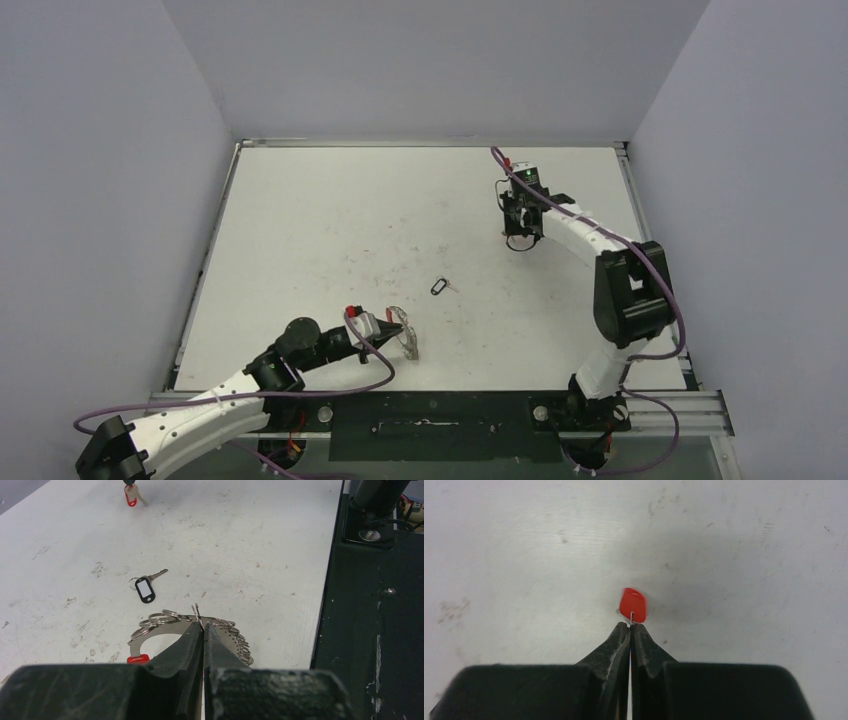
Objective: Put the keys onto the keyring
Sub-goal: Pick up the key from the center of the board.
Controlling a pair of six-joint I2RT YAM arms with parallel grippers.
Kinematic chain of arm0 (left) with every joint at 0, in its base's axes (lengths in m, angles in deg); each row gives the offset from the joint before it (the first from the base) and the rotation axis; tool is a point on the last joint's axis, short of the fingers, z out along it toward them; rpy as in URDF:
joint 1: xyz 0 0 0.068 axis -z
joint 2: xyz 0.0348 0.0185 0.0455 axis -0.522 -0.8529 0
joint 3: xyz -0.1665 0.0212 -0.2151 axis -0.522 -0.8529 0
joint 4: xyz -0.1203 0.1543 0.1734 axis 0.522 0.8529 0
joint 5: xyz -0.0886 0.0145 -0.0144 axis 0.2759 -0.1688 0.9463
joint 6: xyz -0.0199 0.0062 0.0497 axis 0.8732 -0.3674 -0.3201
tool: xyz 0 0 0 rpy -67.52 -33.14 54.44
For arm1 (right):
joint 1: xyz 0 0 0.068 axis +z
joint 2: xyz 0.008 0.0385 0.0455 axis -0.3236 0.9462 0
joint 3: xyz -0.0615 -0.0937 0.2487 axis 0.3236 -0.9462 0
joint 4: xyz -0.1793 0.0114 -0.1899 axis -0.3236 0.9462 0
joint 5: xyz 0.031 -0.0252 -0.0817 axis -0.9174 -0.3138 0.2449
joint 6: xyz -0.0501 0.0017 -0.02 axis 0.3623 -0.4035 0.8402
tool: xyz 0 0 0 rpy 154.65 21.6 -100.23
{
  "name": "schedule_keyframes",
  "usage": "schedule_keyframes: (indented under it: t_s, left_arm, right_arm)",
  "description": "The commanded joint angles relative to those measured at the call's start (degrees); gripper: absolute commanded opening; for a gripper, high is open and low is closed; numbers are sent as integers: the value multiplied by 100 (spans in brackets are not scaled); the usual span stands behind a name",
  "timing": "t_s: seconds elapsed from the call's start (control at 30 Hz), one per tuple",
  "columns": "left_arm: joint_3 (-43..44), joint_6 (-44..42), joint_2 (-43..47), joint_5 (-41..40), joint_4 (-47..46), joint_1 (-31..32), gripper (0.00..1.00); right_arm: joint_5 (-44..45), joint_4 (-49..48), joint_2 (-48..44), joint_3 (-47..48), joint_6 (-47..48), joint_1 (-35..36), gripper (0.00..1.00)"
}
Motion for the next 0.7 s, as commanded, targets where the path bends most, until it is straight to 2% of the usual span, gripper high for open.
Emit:
schedule_keyframes:
  t_s: [0.0, 0.1, 0.3, 0.47, 0.57, 0.67]
  left_arm:
    - [348, 114, -53, 110, -193, 30, 0]
    - [368, 170, -85, 128, -216, 28, 0]
    - [360, 227, -104, 174, -295, 28, 0]
    - [360, 172, -68, 295, -316, 28, 0]
    - [343, 94, -59, 381, -388, 28, 0]
    - [350, 52, -84, 412, -412, 29, 0]
  right_arm:
    - [-660, -115, -1249, -409, 287, 486, 0]
    - [-1134, -14, -1829, -715, 476, 813, 0]
    - [-2688, -237, -2772, -1404, 786, 1102, 0]
    - [-2838, -239, -3356, -1711, 1092, 1607, 0]
    - [-2841, -857, -3783, -2149, 1008, 1881, 0]
    - [-3207, -1471, -4090, -2638, 1090, 2071, 0]
